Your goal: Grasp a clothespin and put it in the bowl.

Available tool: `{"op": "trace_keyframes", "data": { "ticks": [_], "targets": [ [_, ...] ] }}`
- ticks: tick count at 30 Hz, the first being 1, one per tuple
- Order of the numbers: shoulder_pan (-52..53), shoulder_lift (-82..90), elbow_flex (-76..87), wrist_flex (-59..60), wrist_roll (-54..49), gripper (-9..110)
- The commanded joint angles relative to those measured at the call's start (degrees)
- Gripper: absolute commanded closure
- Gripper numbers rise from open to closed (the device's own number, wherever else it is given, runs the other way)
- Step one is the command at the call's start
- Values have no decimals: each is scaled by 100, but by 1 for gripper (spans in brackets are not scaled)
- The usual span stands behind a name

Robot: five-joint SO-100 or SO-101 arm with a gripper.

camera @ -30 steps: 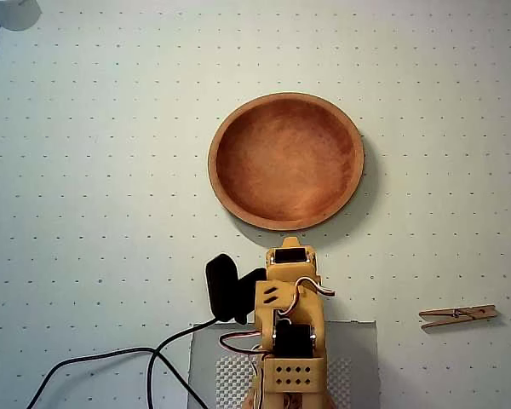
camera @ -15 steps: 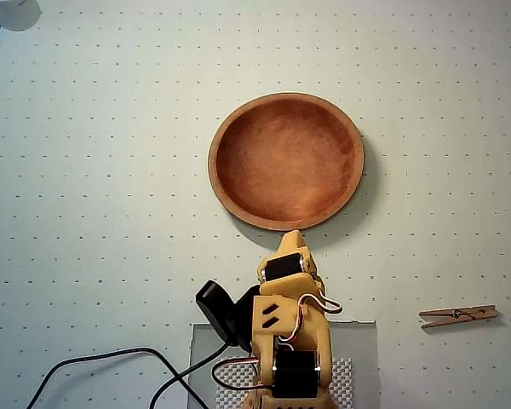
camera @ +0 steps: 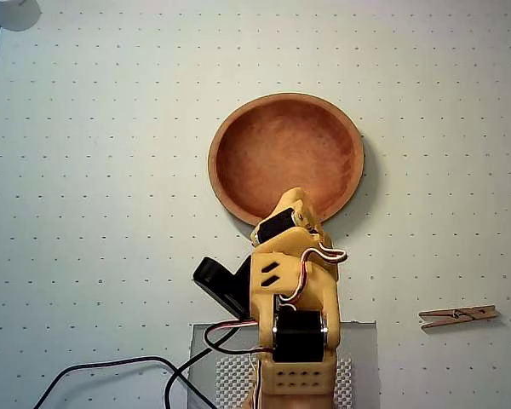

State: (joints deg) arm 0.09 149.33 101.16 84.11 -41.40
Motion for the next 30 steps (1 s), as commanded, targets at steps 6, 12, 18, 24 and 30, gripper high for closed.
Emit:
{"op": "trace_keyframes", "data": {
  "ticks": [6,12,18,24,30],
  "targets": [
    [879,-1828,-1608,905,-3393,105],
    [1556,-2514,-1986,1582,-5150,105],
    [1644,-2830,-1969,1837,-5273,105],
    [1969,-3270,-1846,1837,-5098,105],
    [3050,-3788,-1819,1837,-5177,105]
  ]
}}
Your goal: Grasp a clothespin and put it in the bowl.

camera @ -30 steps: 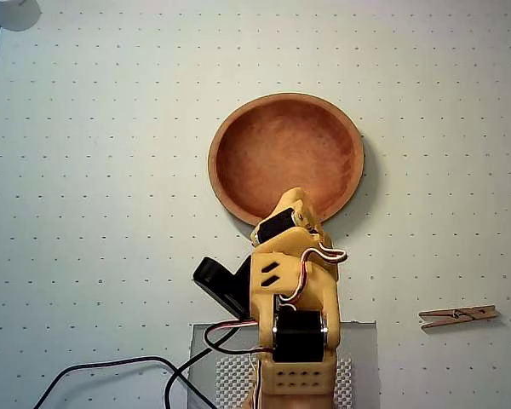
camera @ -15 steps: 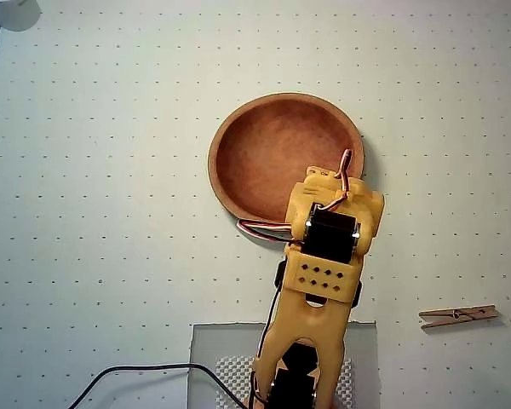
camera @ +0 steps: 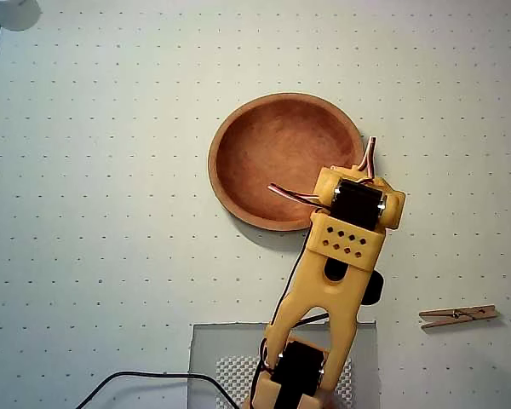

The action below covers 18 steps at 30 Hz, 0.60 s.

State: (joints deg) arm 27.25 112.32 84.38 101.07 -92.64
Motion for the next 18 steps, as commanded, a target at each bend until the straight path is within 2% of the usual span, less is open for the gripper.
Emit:
{"op": "trace_keyframes", "data": {
  "ticks": [1,9,18],
  "targets": [
    [387,-149,-141,149,-53,105],
    [448,-492,-105,149,18,105],
    [1380,-510,-97,141,9,105]
  ]
}}
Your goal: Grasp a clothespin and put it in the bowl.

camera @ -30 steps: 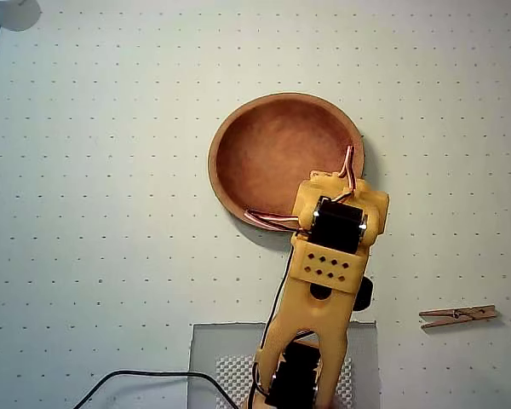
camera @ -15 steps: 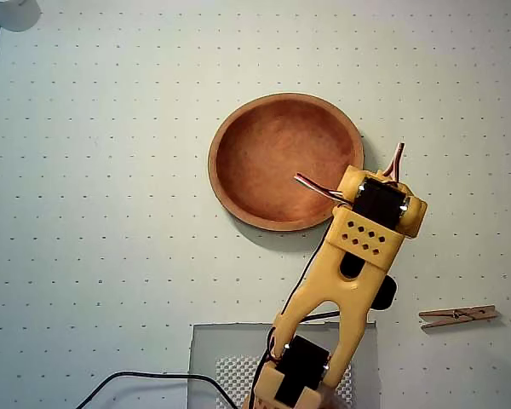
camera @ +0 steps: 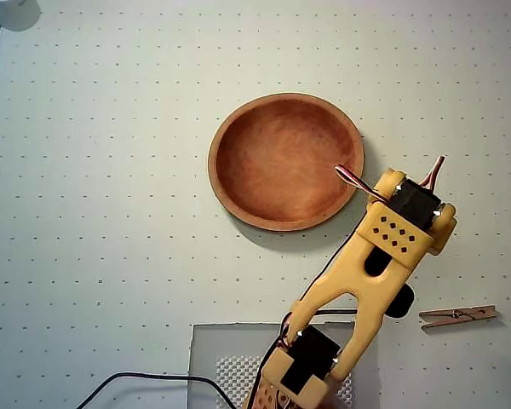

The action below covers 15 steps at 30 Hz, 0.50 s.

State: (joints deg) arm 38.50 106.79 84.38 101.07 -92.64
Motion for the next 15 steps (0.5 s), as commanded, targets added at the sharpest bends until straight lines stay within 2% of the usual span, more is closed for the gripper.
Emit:
{"op": "trace_keyframes", "data": {
  "ticks": [1,15],
  "targets": [
    [325,44,-97,149,18,105],
    [1503,44,1020,141,-44,105]
  ]
}}
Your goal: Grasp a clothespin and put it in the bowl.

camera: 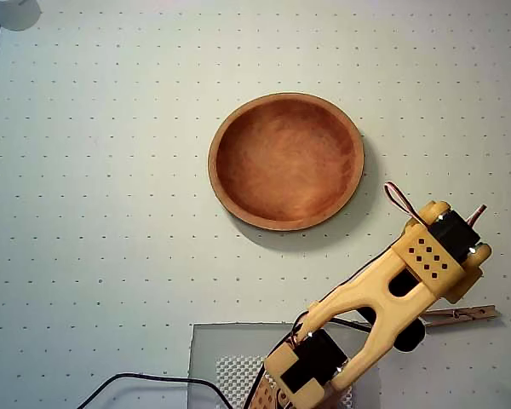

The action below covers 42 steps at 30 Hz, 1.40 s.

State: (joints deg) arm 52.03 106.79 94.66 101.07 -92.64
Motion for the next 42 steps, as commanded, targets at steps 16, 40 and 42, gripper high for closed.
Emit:
{"op": "trace_keyframes", "data": {
  "ticks": [16,40,42],
  "targets": [
    [1037,-62,387,132,53,105],
    [9,-1222,-1239,105,2997,100],
    [9,-1213,-1283,105,2997,94]
  ]
}}
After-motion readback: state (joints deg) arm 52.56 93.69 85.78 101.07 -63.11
